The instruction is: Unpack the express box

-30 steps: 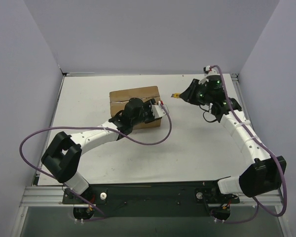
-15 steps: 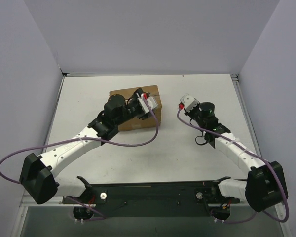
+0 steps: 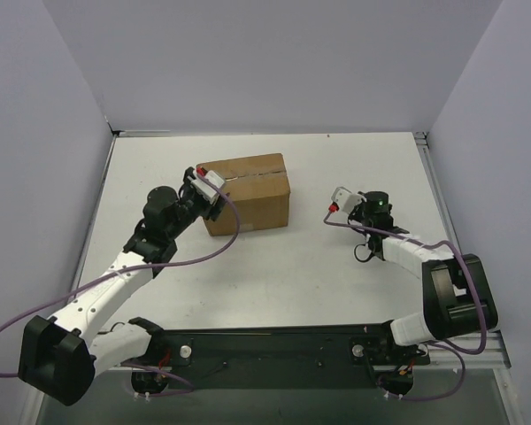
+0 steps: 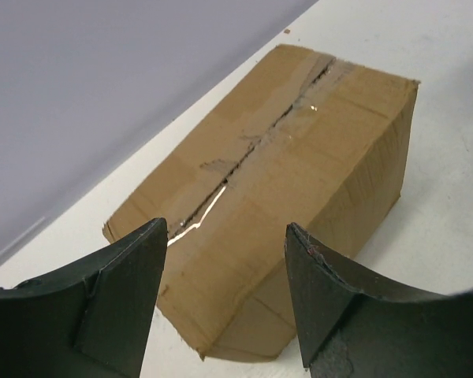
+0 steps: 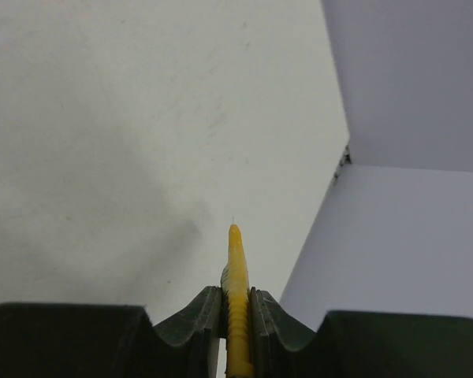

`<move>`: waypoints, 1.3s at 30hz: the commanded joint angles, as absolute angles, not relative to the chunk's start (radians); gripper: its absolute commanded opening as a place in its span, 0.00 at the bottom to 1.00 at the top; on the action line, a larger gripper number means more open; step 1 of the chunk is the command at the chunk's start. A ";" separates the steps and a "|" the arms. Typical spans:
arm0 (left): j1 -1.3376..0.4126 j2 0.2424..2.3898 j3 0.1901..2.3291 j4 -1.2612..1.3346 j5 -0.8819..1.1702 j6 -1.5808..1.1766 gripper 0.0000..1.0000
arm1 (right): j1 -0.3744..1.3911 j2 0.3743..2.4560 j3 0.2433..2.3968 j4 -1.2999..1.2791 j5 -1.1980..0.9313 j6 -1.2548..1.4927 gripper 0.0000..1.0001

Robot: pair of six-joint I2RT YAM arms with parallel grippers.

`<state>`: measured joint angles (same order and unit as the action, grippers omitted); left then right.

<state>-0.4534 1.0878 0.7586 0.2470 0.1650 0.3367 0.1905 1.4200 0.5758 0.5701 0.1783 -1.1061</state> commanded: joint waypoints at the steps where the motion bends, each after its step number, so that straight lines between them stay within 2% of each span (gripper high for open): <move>1: -0.420 1.013 0.704 0.330 0.204 0.270 0.70 | 0.183 1.442 0.635 0.338 0.213 -1.017 0.17; 3: -0.394 0.991 0.674 0.344 0.219 0.247 0.70 | 0.183 1.437 0.608 0.305 0.206 -1.012 0.27; 4: -0.388 0.985 0.667 0.347 0.227 0.239 0.70 | 0.183 1.430 0.591 0.304 0.199 -1.019 0.35; 6: -0.376 0.980 0.652 0.360 0.229 0.233 0.70 | 0.187 1.411 0.558 0.293 0.195 -1.042 0.43; 7: -0.371 0.980 0.649 0.367 0.229 0.235 0.70 | 0.187 1.401 0.557 0.266 0.196 -1.039 0.52; 12: -0.368 1.003 0.670 0.373 0.239 0.248 0.70 | 0.184 1.361 0.615 0.092 0.175 -0.919 0.69; 17: -0.362 1.031 0.718 0.328 0.230 0.264 0.70 | 0.205 1.281 0.737 -0.191 0.146 -0.689 0.78; 24: -0.350 1.138 0.906 0.189 0.241 0.276 0.70 | 0.297 1.192 0.931 -0.605 0.017 -0.390 0.79; 29: -0.339 1.241 1.040 0.169 0.258 0.255 0.70 | 0.305 1.216 1.050 -0.618 -0.159 -0.309 0.78; 33: -0.331 1.368 1.196 0.082 0.241 0.233 0.70 | 0.284 1.276 1.208 -0.566 -0.288 -0.134 0.76; 36: -0.319 1.489 1.327 0.023 0.216 0.297 0.70 | 0.290 1.325 1.267 -0.545 -0.348 -0.081 0.73; 39: -0.290 1.624 1.477 -0.092 0.151 0.356 0.70 | 0.331 1.368 1.276 -0.500 -0.417 -0.110 0.58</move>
